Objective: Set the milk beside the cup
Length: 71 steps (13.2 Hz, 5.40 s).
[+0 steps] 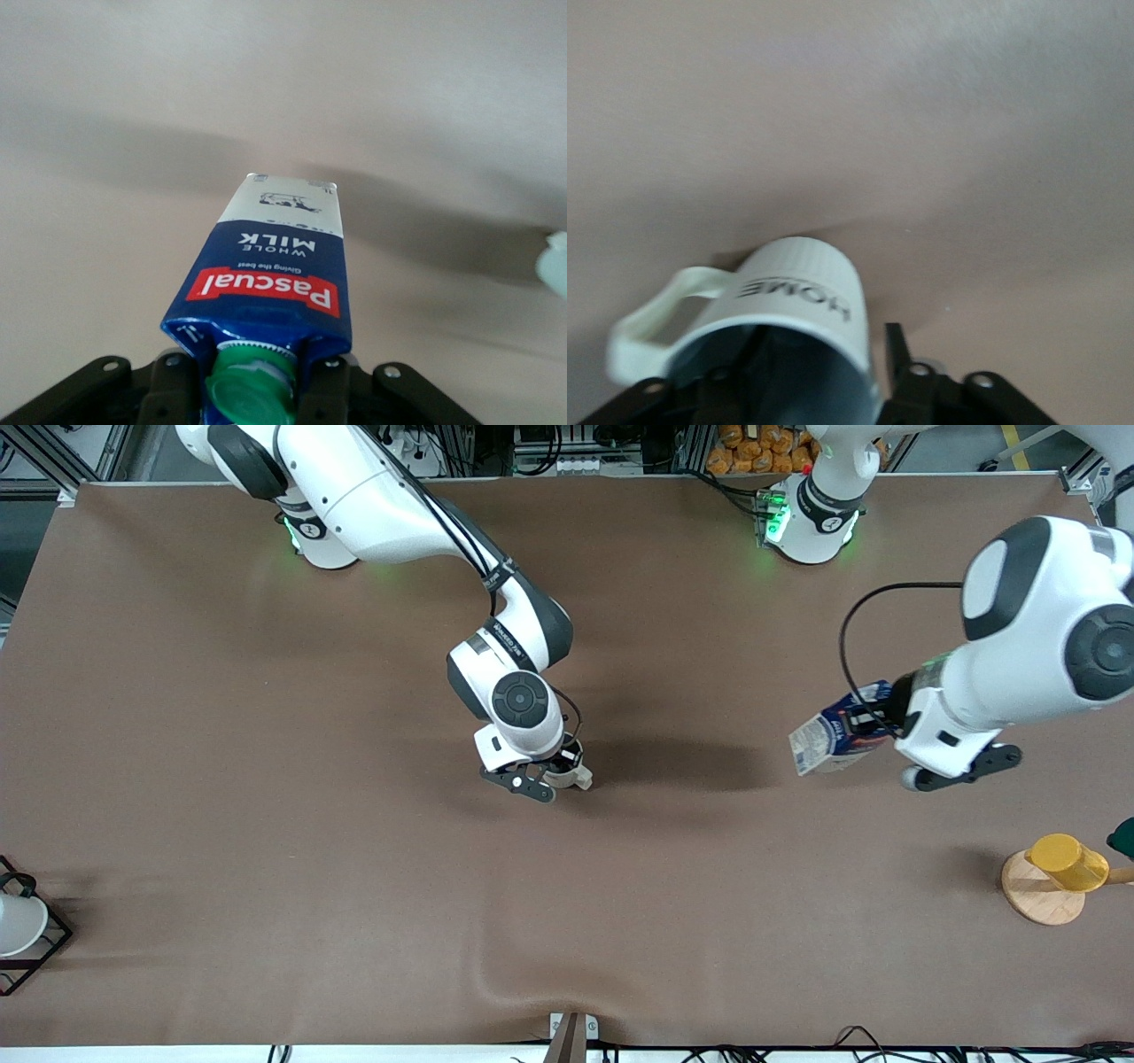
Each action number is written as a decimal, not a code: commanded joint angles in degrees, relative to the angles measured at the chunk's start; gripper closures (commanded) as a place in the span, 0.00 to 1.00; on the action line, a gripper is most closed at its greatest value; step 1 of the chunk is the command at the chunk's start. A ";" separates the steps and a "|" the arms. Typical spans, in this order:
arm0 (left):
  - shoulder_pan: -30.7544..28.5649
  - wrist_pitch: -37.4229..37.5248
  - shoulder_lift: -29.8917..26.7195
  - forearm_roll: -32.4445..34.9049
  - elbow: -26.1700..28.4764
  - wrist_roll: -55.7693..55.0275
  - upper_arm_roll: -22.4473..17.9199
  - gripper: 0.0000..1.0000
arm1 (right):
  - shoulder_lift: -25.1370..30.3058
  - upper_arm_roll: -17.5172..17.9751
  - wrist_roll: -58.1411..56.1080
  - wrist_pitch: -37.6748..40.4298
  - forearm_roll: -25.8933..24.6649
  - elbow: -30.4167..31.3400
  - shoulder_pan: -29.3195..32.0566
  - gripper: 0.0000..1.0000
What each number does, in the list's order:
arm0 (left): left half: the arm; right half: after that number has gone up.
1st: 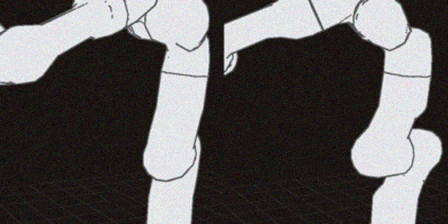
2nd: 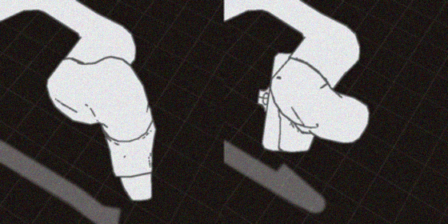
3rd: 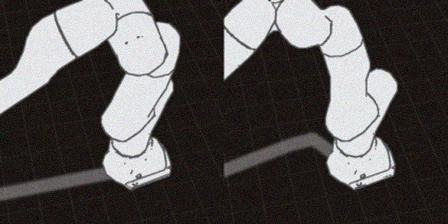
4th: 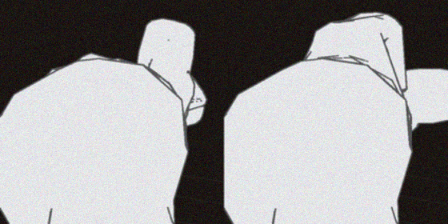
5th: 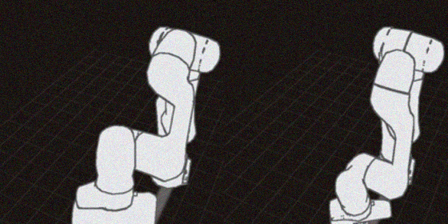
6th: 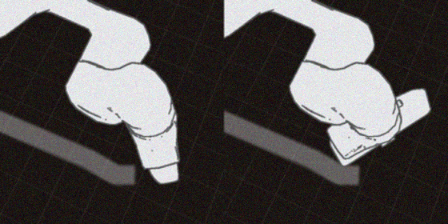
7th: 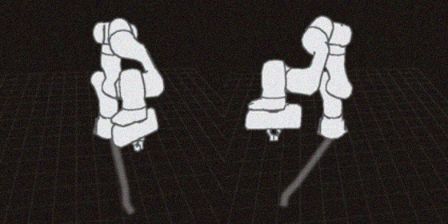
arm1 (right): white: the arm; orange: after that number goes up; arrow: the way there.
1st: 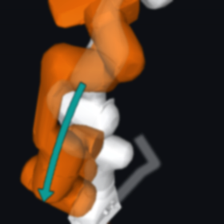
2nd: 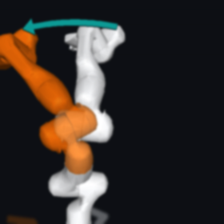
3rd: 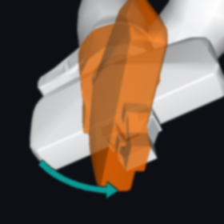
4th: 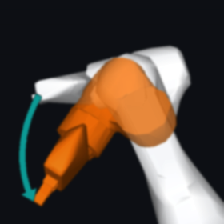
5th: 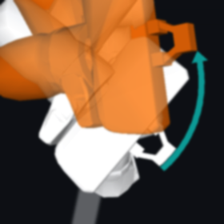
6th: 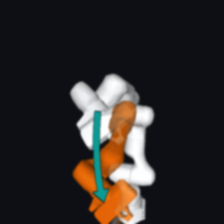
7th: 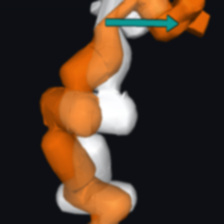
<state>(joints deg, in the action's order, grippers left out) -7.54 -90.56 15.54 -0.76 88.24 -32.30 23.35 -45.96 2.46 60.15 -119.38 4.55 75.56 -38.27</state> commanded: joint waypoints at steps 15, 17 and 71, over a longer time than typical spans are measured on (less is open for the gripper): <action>22.81 -6.97 10.64 1.97 -7.91 -25.52 11.38 0.72 | 19.22 -0.71 -54.25 7.84 -0.69 10.99 30.52 0.00; 25.63 -12.15 14.06 6.37 -7.91 -28.42 10.85 0.72 | 25.10 -0.71 -59.77 7.93 -0.69 17.40 34.56 0.00; 1.41 -0.40 -10.69 8.08 -0.97 2.48 3.64 0.00 | 43.76 -5.27 -66.39 30.34 -2.88 13.47 41.17 0.00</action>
<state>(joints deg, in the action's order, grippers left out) -2.71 -90.65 10.56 9.04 82.57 -34.15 26.78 -1.77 -2.59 -5.04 -89.97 1.02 90.21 2.85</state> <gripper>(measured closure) 0.000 0.000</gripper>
